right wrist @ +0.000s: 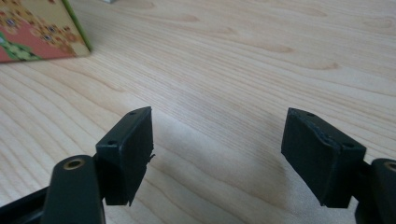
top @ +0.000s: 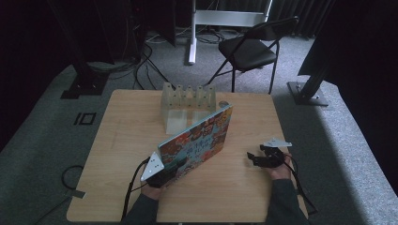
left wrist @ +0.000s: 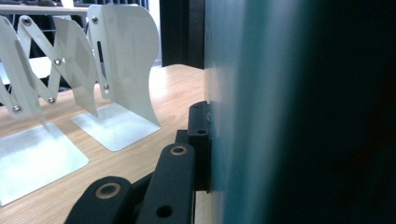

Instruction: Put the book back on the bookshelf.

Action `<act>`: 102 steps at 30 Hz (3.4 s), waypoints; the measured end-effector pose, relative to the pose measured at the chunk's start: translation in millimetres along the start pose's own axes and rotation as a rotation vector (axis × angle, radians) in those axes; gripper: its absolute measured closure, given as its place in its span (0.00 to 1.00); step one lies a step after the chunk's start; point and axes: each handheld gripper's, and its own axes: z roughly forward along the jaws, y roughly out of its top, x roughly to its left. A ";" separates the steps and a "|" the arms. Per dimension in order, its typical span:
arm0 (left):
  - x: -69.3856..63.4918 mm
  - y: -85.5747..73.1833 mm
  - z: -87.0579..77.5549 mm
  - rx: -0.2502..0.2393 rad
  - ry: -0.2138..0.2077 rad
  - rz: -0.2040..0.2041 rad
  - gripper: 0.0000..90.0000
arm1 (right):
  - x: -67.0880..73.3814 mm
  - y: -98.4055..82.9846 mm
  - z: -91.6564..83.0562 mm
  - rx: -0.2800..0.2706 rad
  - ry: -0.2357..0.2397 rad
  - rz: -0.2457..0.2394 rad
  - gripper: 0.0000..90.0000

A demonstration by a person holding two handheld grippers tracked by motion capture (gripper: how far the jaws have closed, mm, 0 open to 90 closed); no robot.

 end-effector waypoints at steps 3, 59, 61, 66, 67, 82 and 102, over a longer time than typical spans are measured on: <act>0.5 -0.3 -0.9 0.000 0.005 -0.002 0.90 | -0.3 -0.5 2.1 0.016 -0.019 0.002 0.23; 15.3 -4.1 -27.4 0.001 0.101 -0.022 0.90 | 0.6 1.5 7.6 0.069 -0.049 -0.005 0.15; 16.0 -4.4 -28.3 0.001 0.105 -0.024 0.90 | 0.6 1.5 7.6 0.069 -0.049 -0.005 0.15; 17.6 -4.9 -30.4 -0.001 0.113 -0.030 0.90 | 0.6 1.5 7.6 0.069 -0.049 -0.005 0.15; 18.5 -5.0 -31.7 -0.001 0.118 -0.035 0.90 | 0.6 1.5 7.6 0.069 -0.049 -0.005 0.15; 24.8 -5.1 -39.1 0.000 0.134 -0.062 0.90 | 0.7 1.5 7.6 0.069 -0.049 -0.004 0.15; 33.0 -1.3 -49.9 -0.008 0.165 -0.079 0.90 | 0.7 1.6 7.6 0.069 -0.048 -0.006 0.15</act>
